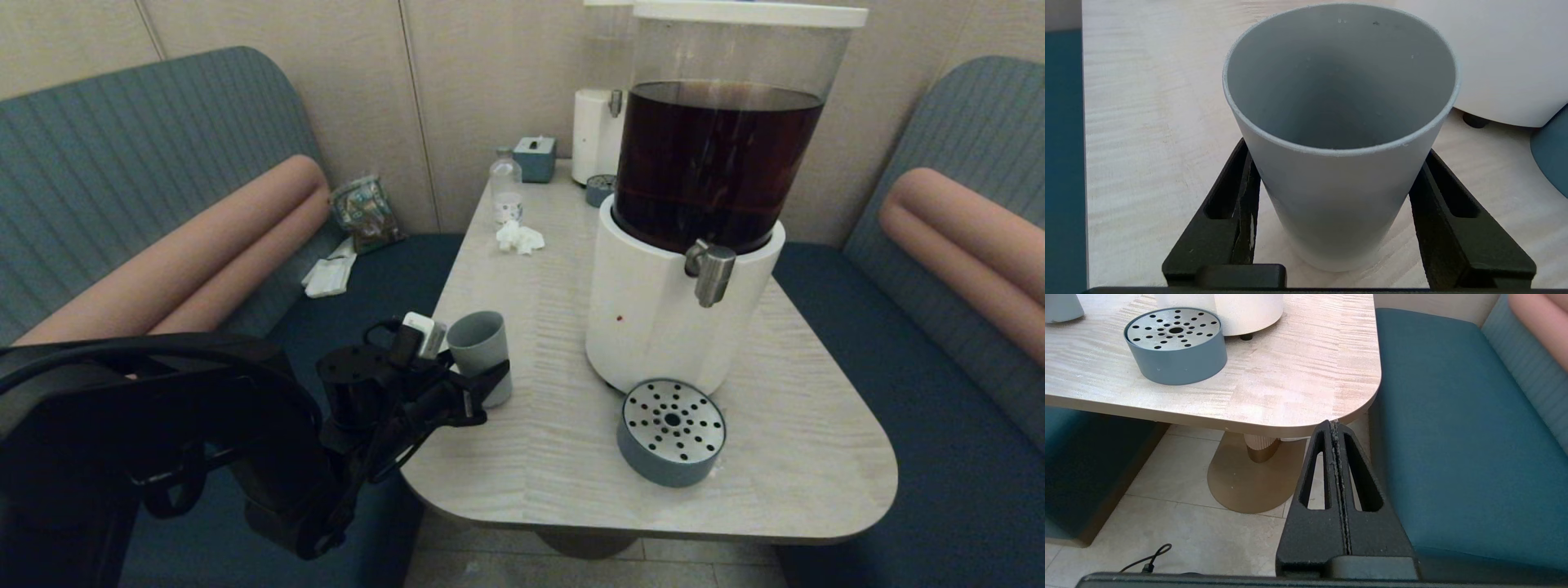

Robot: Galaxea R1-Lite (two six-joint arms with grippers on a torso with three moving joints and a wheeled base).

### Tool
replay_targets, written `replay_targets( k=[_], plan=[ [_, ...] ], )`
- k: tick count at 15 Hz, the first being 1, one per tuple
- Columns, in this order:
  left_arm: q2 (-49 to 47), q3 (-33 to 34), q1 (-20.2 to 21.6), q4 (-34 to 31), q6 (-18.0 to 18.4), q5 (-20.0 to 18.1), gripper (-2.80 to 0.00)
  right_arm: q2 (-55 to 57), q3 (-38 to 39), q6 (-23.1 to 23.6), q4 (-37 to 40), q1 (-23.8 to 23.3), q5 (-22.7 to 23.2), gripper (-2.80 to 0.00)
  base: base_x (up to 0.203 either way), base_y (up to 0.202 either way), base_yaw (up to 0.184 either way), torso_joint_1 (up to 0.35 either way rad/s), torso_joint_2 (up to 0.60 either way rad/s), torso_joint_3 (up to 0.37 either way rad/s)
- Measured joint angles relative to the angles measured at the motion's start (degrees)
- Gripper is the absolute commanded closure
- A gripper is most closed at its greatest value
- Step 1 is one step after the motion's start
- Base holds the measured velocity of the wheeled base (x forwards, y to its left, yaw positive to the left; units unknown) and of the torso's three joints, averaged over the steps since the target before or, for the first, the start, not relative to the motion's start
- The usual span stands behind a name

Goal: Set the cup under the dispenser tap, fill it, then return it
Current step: Pick up the cup, then place it under the water dispenser

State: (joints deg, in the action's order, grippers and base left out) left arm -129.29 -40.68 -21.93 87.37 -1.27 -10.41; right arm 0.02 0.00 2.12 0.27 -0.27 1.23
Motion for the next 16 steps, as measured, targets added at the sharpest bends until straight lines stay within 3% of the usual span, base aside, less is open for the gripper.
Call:
replay_targets(
  k=[9, 16],
  plan=[
    [7.63, 3.86, -0.83, -0.24, -0.13, 2.58, 0.00, 0.00, 0.00, 0.02, 0.00, 0.00, 0.02, 0.00, 0.000, 0.000, 0.000, 0.000, 0.00, 0.000],
    [14.25, 5.23, -12.17, -0.22, 0.55, 7.61, 0.00, 0.00, 0.00, -0.01, 0.00, 0.00, -0.03, 0.00, 0.000, 0.000, 0.000, 0.000, 0.00, 0.000]
  ],
)
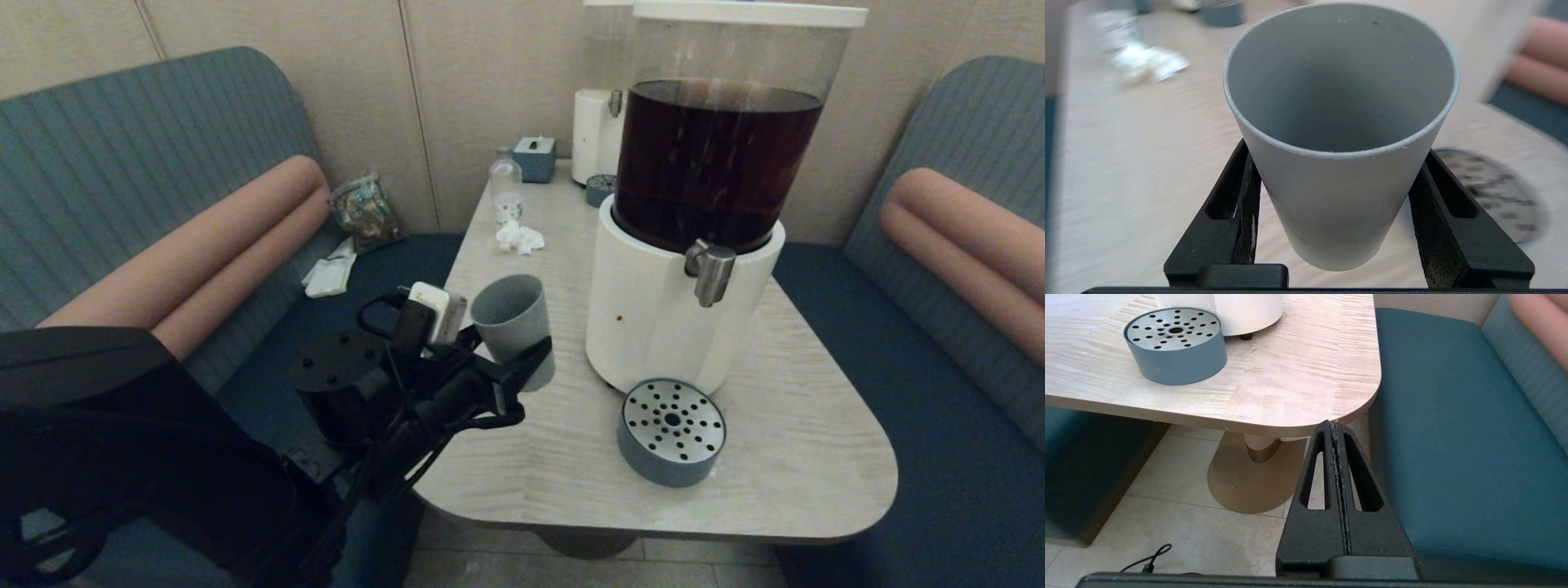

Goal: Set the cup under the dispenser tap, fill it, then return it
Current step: Place it under the water dispenser

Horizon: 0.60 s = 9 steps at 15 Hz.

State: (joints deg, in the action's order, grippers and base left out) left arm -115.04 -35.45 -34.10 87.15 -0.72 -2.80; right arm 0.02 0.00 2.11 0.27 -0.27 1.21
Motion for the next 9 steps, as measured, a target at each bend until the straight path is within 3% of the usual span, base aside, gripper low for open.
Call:
replay_targets(
  k=[9],
  plan=[
    [-4.75, -9.09, -12.93, -6.80, 1.79, 7.10, 0.00, 0.00, 0.00, 0.04, -0.02, 0.00, 0.02, 0.00, 0.000, 0.000, 0.000, 0.000, 0.00, 0.000]
  ],
)
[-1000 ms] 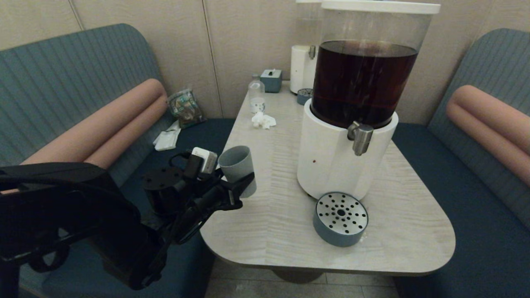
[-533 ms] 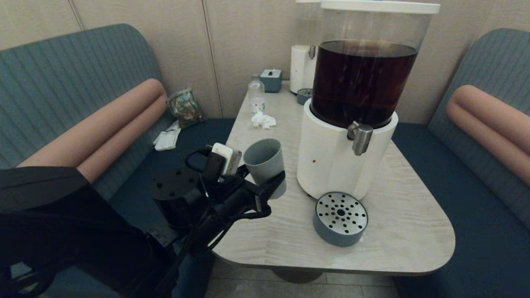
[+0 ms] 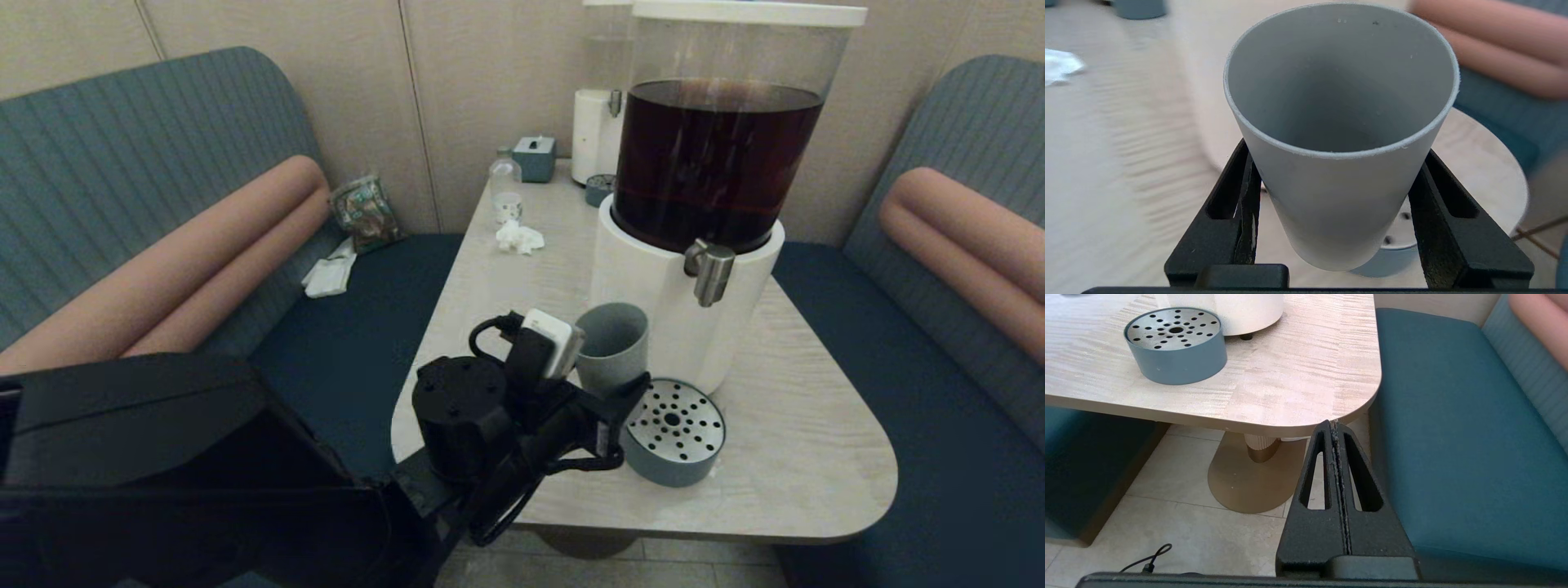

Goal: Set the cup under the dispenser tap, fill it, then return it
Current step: Place it under the water dispenser

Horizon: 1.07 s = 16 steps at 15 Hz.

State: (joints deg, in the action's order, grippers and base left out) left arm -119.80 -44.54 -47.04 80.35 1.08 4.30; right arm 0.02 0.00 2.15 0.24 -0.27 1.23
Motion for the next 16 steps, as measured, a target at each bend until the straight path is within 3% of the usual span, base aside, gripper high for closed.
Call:
replay_targets(
  k=[10, 16],
  plan=[
    [-5.66, -8.59, -5.57, -5.72, 1.25, 2.54, 0.00, 0.00, 0.00, -0.03, 0.02, 0.00, 0.02, 0.00, 0.000, 0.000, 0.000, 0.000, 0.00, 0.000],
    [-9.83, -14.62, -6.29, -8.20, 3.69, 3.02, 0.00, 0.00, 0.00, 0.00, 0.01, 0.00, 0.06, 0.00, 0.000, 0.000, 0.000, 0.000, 0.00, 0.000]
  ],
)
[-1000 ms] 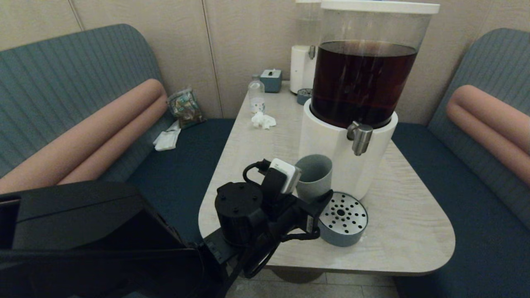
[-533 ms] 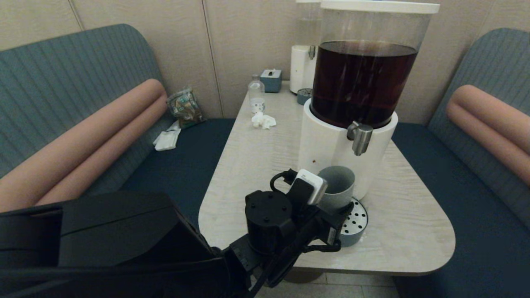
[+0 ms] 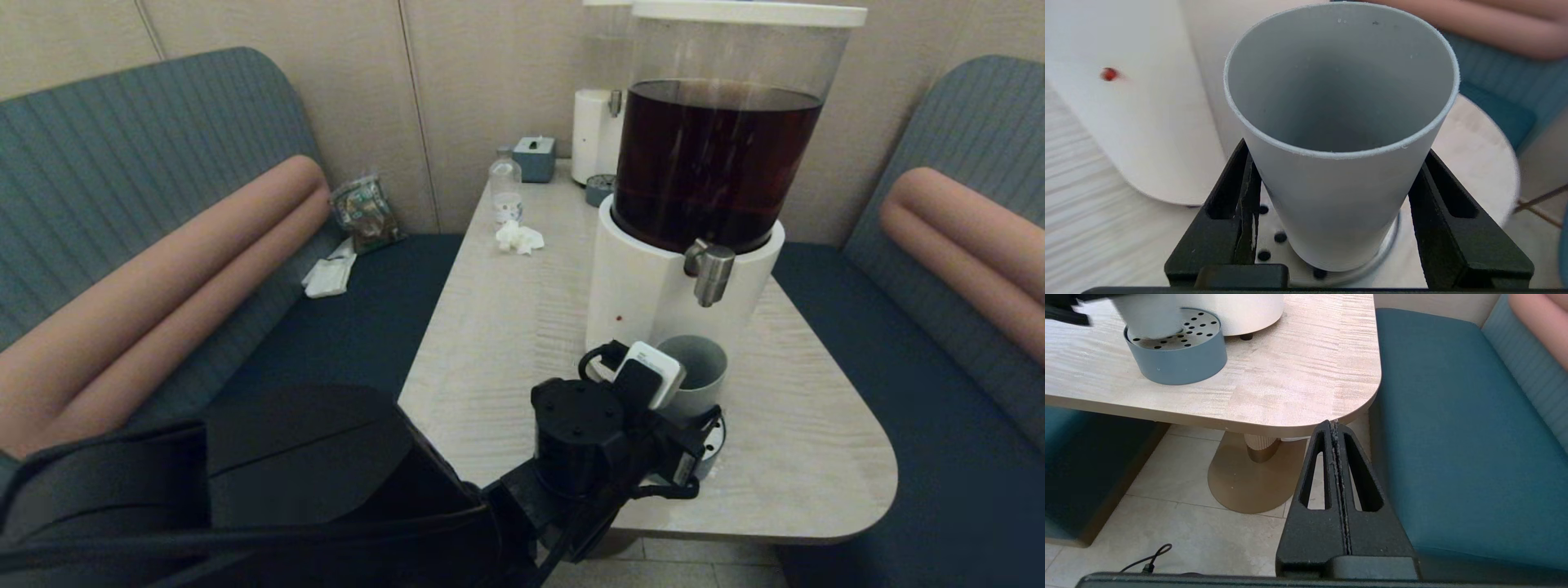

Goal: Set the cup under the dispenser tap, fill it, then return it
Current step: Place it under the water dispenser

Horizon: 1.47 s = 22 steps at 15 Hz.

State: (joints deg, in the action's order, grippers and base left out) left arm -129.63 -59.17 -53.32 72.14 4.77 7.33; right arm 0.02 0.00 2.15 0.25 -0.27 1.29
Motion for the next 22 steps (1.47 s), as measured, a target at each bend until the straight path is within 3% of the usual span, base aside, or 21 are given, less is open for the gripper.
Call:
replay_targets(
  k=[9, 22],
  plan=[
    [-4.38, -9.29, 1.45, -5.55, 2.21, 0.03, 0.00, 0.00, 0.00, 0.02, -0.01, 0.00, -0.09, 0.00, 0.000, 0.000, 0.000, 0.000, 0.00, 0.000],
    [-4.47, -9.43, 3.40, -5.72, 4.29, 0.99, 0.00, 0.00, 0.00, 0.02, -0.01, 0.00, -0.03, 0.00, 0.000, 0.000, 0.000, 0.000, 0.00, 0.000]
  ],
)
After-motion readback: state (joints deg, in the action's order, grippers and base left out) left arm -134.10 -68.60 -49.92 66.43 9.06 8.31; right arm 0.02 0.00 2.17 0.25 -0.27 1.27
